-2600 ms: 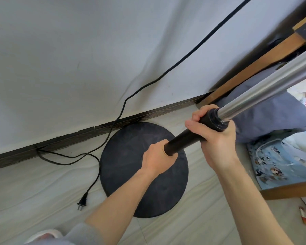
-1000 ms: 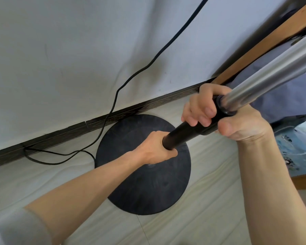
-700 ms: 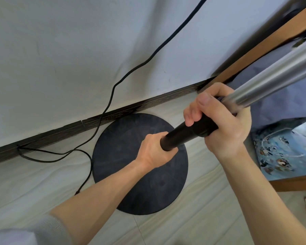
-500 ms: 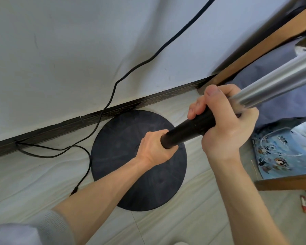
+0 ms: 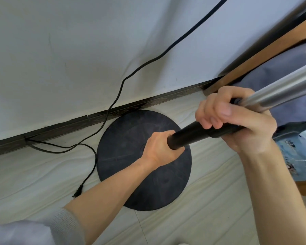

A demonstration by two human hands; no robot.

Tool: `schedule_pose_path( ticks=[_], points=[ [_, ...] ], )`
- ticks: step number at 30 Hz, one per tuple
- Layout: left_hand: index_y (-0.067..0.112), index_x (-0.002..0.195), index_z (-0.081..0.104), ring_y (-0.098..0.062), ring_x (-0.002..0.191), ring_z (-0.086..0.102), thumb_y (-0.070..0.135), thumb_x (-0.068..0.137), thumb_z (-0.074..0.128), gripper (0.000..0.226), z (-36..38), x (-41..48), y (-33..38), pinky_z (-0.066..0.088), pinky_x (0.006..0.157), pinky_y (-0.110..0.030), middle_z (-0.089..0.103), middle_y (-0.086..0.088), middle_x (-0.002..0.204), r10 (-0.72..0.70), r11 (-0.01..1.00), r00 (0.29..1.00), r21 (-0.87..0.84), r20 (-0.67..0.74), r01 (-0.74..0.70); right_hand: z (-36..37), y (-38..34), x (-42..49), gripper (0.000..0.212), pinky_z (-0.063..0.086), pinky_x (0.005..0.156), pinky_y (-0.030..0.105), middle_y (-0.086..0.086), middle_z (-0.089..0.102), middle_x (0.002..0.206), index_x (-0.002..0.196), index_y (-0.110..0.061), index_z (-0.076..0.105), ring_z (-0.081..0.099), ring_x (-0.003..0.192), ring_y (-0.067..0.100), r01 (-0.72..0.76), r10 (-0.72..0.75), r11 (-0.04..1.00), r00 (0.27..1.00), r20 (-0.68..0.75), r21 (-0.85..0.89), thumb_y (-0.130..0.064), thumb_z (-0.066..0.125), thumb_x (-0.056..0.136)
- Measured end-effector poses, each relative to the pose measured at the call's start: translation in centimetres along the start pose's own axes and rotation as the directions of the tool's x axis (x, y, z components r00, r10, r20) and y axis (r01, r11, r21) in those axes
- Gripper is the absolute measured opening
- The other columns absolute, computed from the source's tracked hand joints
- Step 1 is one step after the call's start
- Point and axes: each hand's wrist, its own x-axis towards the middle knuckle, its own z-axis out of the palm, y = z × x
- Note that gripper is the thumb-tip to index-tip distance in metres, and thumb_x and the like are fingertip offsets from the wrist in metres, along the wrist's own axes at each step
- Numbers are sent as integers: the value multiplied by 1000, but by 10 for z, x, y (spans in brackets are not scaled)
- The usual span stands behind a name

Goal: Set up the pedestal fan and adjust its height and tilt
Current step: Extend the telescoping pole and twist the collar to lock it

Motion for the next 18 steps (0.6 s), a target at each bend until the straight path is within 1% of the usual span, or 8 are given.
schedule_pose_path(
  ticks=[2, 4, 7, 9, 13, 14, 16, 18],
  points=[
    [40, 65, 51, -8, 54, 59, 49, 67, 62, 14, 1, -1, -1, 56, 54, -34, 57, 15, 55, -16, 1000, 1000, 3, 2, 16, 11, 8, -4, 29, 45, 55, 28, -6, 55, 49, 54, -21, 60, 53, 46, 15, 98, -94, 995, 985, -147, 24, -10, 57, 80],
    [43, 64, 54, -8, 55, 60, 49, 66, 62, 10, 2, -2, -3, 54, 53, -34, 58, 17, 55, -27, 1000, 1000, -6, 1, 27, 21, 13, -6, 32, 45, 52, 27, -7, 55, 48, 53, -18, 58, 52, 43, 14, 162, -156, 987, 949, -275, 0, -10, 55, 84],
    [55, 67, 55, -7, 52, 57, 51, 65, 59, 6, 1, -1, -1, 46, 50, -27, 59, 24, 59, -32, 999, 999, -5, 12, 33, 32, 14, -5, 41, 44, 52, 31, -9, 55, 47, 50, -21, 58, 52, 43, 16, 181, -201, 980, 872, -447, -87, -10, 57, 89],
    [55, 67, 55, -8, 51, 56, 50, 64, 58, 6, 1, 0, -1, 45, 50, -27, 60, 24, 59, -35, 999, 999, -7, 17, 35, 38, 15, -5, 49, 44, 54, 38, -11, 55, 46, 47, -27, 58, 51, 44, 19, 180, -237, 971, 800, -551, -156, -6, 55, 91],
    [58, 71, 55, -7, 57, 61, 51, 65, 59, 9, 2, 0, -2, 51, 51, -29, 62, 25, 65, -36, 999, 999, -9, 11, 36, 47, 15, -2, 54, 45, 55, 53, -9, 55, 44, 43, -27, 59, 47, 50, 30, 166, -284, 957, 702, -653, -239, -6, 55, 92],
    [58, 72, 56, -6, 59, 62, 52, 64, 58, 10, 3, 0, -2, 54, 52, -30, 63, 25, 66, -43, 999, 999, -3, 8, 43, 48, 15, -2, 54, 45, 55, 54, -8, 55, 44, 43, -27, 59, 47, 51, 31, 158, -286, 956, 691, -664, -248, -6, 56, 92],
    [50, 69, 58, -6, 61, 63, 54, 63, 58, 7, 3, 0, -3, 60, 57, -37, 64, 19, 63, -75, 997, 997, 11, 2, 75, 48, 15, -2, 53, 46, 56, 54, -6, 56, 45, 43, -27, 60, 48, 52, 33, 151, -285, 956, 676, -679, -251, -6, 56, 92],
    [43, 68, 56, -7, 62, 64, 55, 63, 59, 14, 5, -1, -3, 61, 61, -40, 64, 14, 62, -111, 994, 994, 21, -15, 112, 45, 16, -4, 46, 47, 58, 50, -5, 58, 47, 49, -26, 61, 51, 53, 31, 148, -278, 959, 675, -684, -243, -7, 58, 91]
  ],
)
